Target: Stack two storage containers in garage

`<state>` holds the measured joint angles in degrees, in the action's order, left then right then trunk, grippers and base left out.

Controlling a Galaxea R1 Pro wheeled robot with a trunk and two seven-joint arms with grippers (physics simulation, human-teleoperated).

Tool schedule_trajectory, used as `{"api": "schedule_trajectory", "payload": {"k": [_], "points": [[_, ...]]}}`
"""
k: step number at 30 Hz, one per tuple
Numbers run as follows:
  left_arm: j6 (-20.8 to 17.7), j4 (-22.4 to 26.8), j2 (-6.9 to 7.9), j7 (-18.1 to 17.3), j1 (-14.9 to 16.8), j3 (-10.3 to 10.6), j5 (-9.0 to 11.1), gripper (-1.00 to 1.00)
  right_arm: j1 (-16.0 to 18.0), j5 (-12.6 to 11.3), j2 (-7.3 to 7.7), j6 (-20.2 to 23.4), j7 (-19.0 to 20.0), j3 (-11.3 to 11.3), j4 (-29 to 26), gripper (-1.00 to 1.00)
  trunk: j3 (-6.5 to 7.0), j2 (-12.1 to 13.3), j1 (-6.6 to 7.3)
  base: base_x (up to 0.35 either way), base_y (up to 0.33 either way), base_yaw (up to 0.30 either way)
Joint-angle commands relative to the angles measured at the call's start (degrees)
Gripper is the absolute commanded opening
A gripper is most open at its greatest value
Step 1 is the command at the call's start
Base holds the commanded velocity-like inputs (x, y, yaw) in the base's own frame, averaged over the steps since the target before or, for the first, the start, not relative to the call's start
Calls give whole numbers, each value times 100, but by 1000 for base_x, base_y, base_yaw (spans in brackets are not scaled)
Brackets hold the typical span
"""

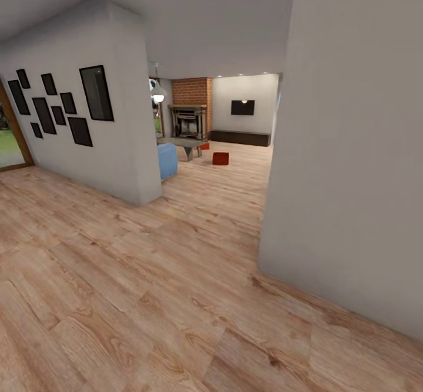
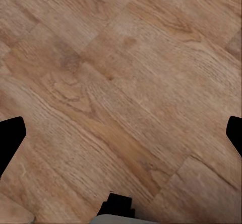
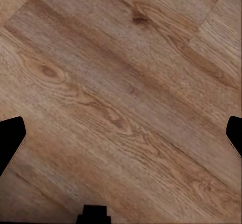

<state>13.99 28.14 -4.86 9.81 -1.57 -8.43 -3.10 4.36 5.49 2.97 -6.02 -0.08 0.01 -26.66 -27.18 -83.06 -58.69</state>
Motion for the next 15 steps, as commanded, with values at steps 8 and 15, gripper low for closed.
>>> {"api": "schedule_trajectory", "payload": {"k": [8,15], "points": [[7,7,-6,4,-1,-27,-33,100,3,57,1,-14,-1,-1,3,100,-5,-2,-4,327,0,229],[7,7,-6,4,-2,-27,-33,100,3,57,1,-14,-1,0,3,100,-5,-2,-4,327,0,250]]}}
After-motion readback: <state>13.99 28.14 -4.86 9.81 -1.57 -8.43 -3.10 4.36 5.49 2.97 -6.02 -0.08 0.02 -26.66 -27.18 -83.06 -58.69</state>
